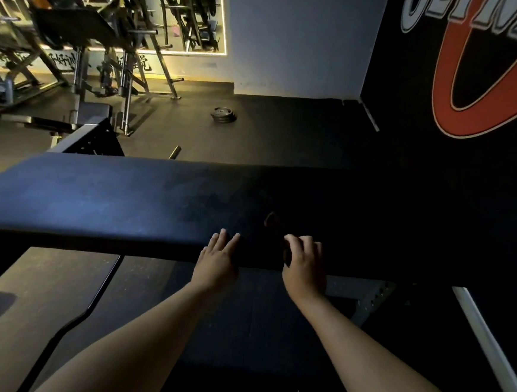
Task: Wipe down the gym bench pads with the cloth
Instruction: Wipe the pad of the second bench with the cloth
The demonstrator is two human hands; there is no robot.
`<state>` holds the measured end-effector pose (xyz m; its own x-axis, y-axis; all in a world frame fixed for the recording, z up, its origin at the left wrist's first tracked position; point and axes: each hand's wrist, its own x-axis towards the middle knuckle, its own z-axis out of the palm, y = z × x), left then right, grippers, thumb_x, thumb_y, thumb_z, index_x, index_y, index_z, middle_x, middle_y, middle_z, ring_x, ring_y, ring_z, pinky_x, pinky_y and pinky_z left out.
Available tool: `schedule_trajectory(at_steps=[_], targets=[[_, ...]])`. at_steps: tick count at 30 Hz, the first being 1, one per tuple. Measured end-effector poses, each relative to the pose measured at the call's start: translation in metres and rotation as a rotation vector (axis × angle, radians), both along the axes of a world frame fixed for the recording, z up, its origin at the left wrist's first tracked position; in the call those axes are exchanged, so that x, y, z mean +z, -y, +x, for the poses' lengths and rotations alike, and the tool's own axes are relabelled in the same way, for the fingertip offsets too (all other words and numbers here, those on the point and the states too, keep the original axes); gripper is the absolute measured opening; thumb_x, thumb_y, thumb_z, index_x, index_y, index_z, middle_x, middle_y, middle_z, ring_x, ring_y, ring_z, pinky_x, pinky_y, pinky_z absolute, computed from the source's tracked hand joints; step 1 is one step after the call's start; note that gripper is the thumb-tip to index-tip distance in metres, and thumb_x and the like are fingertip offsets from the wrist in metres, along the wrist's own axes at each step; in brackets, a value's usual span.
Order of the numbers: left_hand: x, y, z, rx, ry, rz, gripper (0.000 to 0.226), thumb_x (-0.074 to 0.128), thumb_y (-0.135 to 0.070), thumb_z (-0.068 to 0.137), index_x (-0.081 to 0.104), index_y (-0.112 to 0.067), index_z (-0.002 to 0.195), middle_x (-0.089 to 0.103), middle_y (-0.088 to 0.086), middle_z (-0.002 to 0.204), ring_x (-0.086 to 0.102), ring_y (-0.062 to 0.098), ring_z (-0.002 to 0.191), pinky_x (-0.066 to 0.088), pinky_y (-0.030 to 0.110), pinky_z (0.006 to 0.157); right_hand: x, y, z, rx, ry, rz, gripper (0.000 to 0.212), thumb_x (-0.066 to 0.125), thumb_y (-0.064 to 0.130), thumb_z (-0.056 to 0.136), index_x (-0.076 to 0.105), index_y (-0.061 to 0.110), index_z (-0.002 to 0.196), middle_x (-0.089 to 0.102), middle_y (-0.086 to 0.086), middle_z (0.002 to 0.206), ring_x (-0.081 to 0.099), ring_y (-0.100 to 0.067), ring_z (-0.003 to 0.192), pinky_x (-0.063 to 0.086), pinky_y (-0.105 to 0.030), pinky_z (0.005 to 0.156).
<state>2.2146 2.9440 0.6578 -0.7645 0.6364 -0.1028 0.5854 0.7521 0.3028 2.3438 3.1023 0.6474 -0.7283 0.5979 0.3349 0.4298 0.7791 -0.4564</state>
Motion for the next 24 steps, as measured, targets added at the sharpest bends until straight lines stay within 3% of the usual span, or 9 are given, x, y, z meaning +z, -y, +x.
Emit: schedule_trajectory(at_steps=[4, 7, 14, 19, 21, 24], targets=[[0.002, -0.001, 0.002, 0.008, -0.017, -0.043, 0.085, 0.058, -0.021, 0.094, 0.006, -0.031, 0.161, -0.001, 0.009, 0.169, -0.002, 0.027, 0.155, 0.011, 0.046, 0.123, 0.015, 0.029, -0.028, 0.189, 0.042, -0.071, 0.051, 0.062, 0.009, 0.086, 0.052, 0.02, 0.135, 0.044, -0.007, 0.133, 0.042, -0.028, 0.12, 0.043, -0.039, 0.1], [0.007, -0.004, 0.006, 0.026, -0.037, -0.073, 0.08, 0.053, -0.03, 0.098, 0.002, -0.038, 0.16, -0.001, 0.01, 0.169, -0.003, 0.028, 0.155, 0.004, 0.054, 0.122, 0.024, 0.041, -0.041, 0.342, 0.118, -0.032, 0.052, 0.053, 0.007, 0.092, 0.047, 0.022, 0.141, 0.041, -0.005, 0.138, 0.035, -0.027, 0.125, 0.037, -0.038, 0.105], [0.013, -0.029, 0.017, 0.049, 0.014, -0.151, 0.079, 0.05, -0.027, 0.1, -0.001, -0.048, 0.156, -0.011, 0.024, 0.165, -0.008, 0.045, 0.151, 0.011, 0.056, 0.121, 0.015, -0.036, 0.015, 0.005, 0.011, 0.033, 0.037, 0.062, 0.001, 0.082, 0.071, 0.021, 0.112, 0.059, 0.0, 0.108, 0.05, -0.026, 0.099, 0.046, -0.037, 0.084], [0.01, -0.027, 0.014, 0.041, 0.021, -0.133, 0.074, 0.05, -0.031, 0.101, 0.004, -0.047, 0.157, -0.009, 0.026, 0.164, -0.007, 0.047, 0.151, 0.012, 0.056, 0.12, 0.016, -0.055, 0.038, -0.187, -0.016, -0.04, 0.038, 0.061, 0.0, 0.083, 0.069, 0.018, 0.115, 0.058, -0.002, 0.114, 0.048, -0.027, 0.104, 0.047, -0.037, 0.085], [0.013, -0.029, 0.016, 0.054, 0.041, -0.128, 0.074, 0.051, -0.03, 0.1, 0.007, -0.046, 0.157, -0.009, 0.025, 0.165, -0.007, 0.047, 0.151, 0.012, 0.056, 0.12, 0.019, -0.038, 0.023, -0.138, -0.018, -0.081, 0.042, 0.061, 0.001, 0.085, 0.066, 0.019, 0.122, 0.055, -0.002, 0.12, 0.047, -0.027, 0.109, 0.046, -0.036, 0.09], [0.014, -0.032, 0.017, 0.036, 0.038, -0.101, 0.074, 0.053, -0.033, 0.098, 0.01, -0.039, 0.159, -0.008, 0.017, 0.167, -0.006, 0.044, 0.152, 0.013, 0.053, 0.121, 0.022, -0.009, -0.006, 0.142, 0.04, -0.09, 0.05, 0.056, 0.002, 0.088, 0.057, 0.019, 0.136, 0.051, -0.003, 0.13, 0.041, -0.026, 0.117, 0.038, -0.035, 0.102]])
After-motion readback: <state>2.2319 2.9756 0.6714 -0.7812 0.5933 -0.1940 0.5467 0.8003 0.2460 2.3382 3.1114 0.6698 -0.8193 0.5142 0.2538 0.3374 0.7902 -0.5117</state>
